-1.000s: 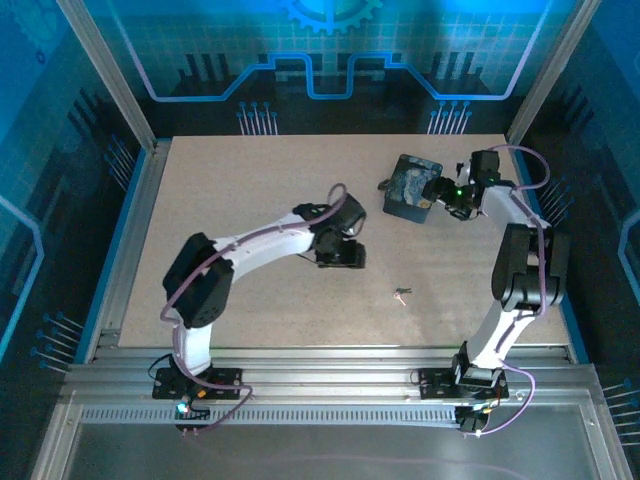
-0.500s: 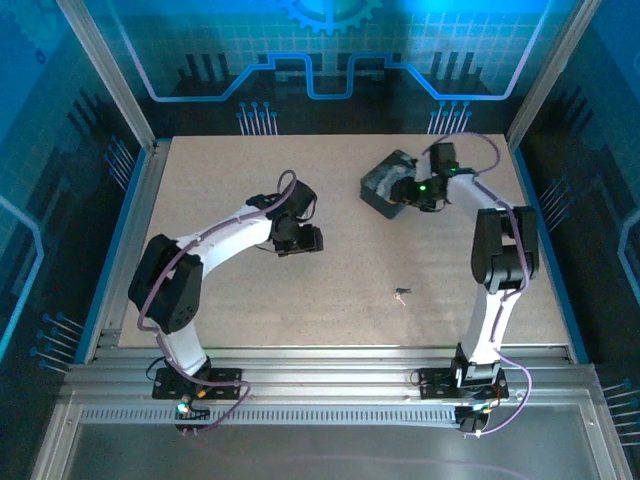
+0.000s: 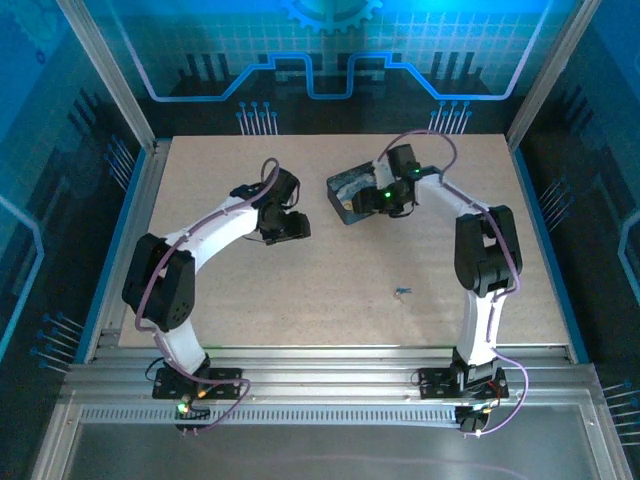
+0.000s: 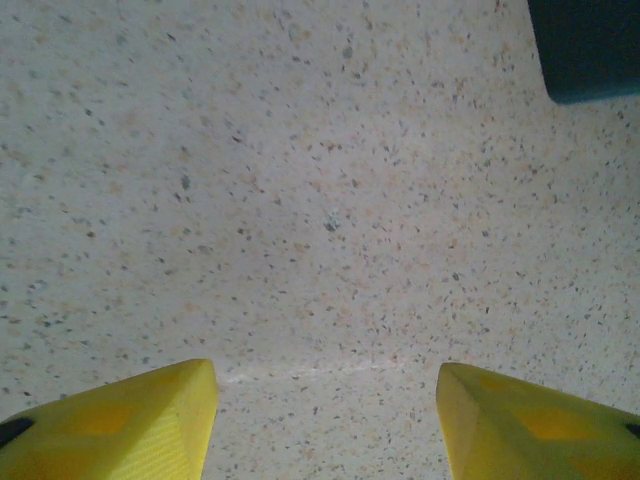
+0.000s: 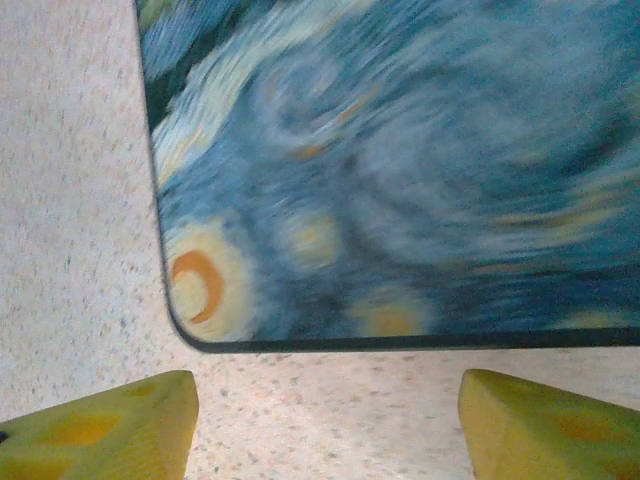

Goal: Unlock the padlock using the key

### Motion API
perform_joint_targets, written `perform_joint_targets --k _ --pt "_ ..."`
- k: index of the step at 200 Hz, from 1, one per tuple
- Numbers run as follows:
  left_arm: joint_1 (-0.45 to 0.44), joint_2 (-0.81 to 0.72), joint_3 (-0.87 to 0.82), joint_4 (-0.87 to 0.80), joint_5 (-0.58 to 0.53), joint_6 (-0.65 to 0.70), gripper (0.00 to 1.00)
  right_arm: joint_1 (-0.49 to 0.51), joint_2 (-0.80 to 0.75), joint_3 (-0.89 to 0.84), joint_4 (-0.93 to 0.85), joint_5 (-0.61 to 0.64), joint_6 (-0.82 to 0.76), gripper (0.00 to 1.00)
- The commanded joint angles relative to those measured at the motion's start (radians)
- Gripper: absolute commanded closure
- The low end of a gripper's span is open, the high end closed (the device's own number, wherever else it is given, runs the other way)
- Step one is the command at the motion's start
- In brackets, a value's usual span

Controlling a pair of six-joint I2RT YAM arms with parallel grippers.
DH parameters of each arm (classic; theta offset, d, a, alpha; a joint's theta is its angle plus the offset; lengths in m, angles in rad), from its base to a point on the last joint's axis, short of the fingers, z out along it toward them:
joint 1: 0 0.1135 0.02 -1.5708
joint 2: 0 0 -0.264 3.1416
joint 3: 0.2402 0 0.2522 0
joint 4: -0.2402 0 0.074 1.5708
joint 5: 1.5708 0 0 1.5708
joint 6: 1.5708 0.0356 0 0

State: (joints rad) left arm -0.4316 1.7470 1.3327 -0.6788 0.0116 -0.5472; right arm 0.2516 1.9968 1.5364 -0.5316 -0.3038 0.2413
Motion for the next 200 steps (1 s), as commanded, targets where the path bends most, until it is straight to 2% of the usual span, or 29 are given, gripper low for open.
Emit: perform_joint_targets --k 1,38,74,105,139,172,200 --pt "0.017 -0.051 -0.004 -0.022 -0.012 0.019 0.39 -0.077 -0.048 0.082 -0.023 0.012 -0.005 0.26" --pt "0.016 -0.044 -0.001 -0.031 -0.004 0.018 0.39 -0.158 0.074 0.225 -0.058 0.014 -0.017 0.22" --pt "0.016 -0.05 0.018 -0.05 -0.006 0.024 0.39 -0.179 0.22 0.366 -0.104 -0.041 -0.049 0.19" --pt "0.017 -0.057 0.035 -0.065 -0.012 0.029 0.39 -0.166 0.277 0.385 -0.103 -0.12 -0.072 0.24" --pt "0.019 -0.08 0.031 -0.067 -0.019 0.033 0.39 -0.125 0.205 0.255 -0.044 -0.157 -0.065 0.34" --pt "0.024 -0.086 0.031 -0.062 -0.022 0.033 0.39 -0.035 0.047 0.049 0.024 -0.139 -0.042 0.34" --pt "0.031 -0.083 0.032 -0.06 -0.022 0.021 0.39 0.072 -0.087 -0.146 0.128 -0.142 0.079 0.34"
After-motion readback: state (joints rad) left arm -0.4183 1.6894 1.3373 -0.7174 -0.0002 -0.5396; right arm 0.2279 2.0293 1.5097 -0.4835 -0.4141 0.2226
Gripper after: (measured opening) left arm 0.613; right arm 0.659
